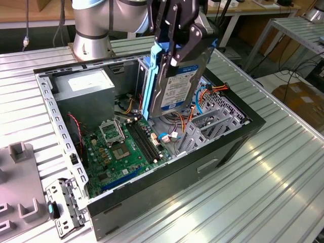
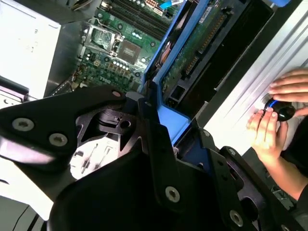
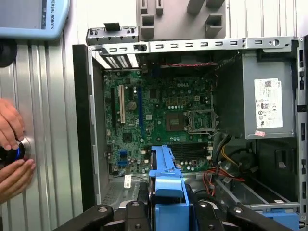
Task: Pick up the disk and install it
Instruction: 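Insert the disk into the insertion slot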
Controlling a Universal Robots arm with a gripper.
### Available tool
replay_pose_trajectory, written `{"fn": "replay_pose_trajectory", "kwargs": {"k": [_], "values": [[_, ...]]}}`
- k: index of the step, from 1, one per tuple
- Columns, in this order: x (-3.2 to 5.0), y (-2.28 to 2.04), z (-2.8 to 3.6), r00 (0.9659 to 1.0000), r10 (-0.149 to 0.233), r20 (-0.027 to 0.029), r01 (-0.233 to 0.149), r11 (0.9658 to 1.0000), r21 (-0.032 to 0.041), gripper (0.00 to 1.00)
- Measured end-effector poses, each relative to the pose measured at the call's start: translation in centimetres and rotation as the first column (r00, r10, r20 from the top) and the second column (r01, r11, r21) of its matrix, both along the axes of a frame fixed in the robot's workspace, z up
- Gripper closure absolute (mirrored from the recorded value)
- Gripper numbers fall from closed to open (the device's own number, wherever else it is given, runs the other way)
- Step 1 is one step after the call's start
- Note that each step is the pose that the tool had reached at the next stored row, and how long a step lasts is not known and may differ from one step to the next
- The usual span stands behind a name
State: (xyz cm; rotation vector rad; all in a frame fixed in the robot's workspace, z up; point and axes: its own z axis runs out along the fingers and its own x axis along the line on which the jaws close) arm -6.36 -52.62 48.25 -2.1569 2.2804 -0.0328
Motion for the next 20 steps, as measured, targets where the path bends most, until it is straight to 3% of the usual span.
{"fn": "replay_pose_trajectory", "kwargs": {"k": [2, 4, 13, 15, 18, 20], "values": [[0.08, -0.75, -0.03, 1.0000, 0.000, 0.0000, 0.000, 1.0000, 0.0001, 0.63], [1.48, -1.23, -0.11, 1.0000, 0.000, 0.0000, 0.000, 1.0000, 0.0000, 0.63], [6.70, -1.42, -0.38, 1.0000, 0.002, -0.0001, -0.002, 1.0000, -0.0002, 0.63], [7.46, -1.47, -0.45, 1.0000, 0.002, 0.0000, -0.002, 1.0000, 0.0000, 0.63], [8.03, -2.19, -0.77, 1.0000, 0.007, 0.0000, -0.007, 1.0000, 0.0001, 0.63], [8.80, -2.32, -1.02, 0.9999, 0.017, 0.0000, -0.017, 0.9999, -0.0001, 0.63]]}}
